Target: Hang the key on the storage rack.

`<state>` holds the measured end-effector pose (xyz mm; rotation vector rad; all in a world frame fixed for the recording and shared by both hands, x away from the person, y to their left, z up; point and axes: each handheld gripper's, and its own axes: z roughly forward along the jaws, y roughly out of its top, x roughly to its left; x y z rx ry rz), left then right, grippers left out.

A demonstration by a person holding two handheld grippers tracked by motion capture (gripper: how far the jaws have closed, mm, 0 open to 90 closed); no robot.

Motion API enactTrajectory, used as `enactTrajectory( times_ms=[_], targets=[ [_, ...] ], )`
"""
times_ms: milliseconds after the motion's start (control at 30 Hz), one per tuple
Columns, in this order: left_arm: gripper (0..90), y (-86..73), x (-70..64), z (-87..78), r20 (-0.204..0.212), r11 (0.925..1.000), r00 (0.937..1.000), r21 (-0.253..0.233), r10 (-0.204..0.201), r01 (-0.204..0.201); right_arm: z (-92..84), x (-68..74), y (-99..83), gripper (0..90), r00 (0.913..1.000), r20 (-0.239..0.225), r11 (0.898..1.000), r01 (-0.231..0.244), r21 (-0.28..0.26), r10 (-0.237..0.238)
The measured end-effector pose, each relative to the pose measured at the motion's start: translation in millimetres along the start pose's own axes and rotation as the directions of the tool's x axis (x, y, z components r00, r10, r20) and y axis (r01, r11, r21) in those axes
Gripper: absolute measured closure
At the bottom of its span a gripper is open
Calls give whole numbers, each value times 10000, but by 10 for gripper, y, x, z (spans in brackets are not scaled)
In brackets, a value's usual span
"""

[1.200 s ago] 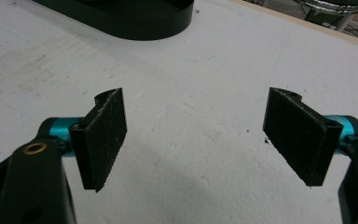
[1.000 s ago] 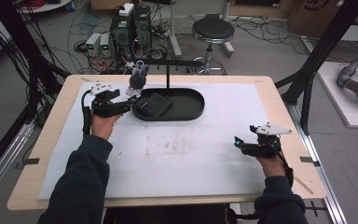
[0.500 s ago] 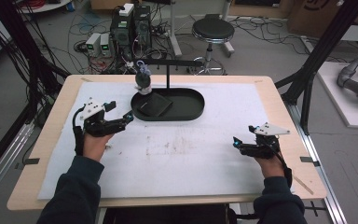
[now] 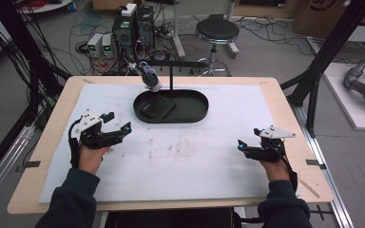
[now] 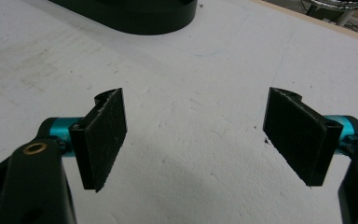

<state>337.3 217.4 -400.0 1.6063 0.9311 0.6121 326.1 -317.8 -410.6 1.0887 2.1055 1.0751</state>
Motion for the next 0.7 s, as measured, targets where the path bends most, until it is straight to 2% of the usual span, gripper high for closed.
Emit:
enactTrajectory(
  times_ms=[100,400,700],
  targets=[
    [200,-54,18,-1,11,9999,10000,75,-66,66,1,11,2,218,10000,9,10000,35,46,-35],
    [203,-94,44,-18,-146,9999,9999,135,4,-2,7,24,2,218,10000,66,9999,65,106,-66],
    [204,-131,58,-15,-252,9997,9996,235,-92,98,26,0,-5,218,10000,84,9999,47,126,-48]
  ],
)
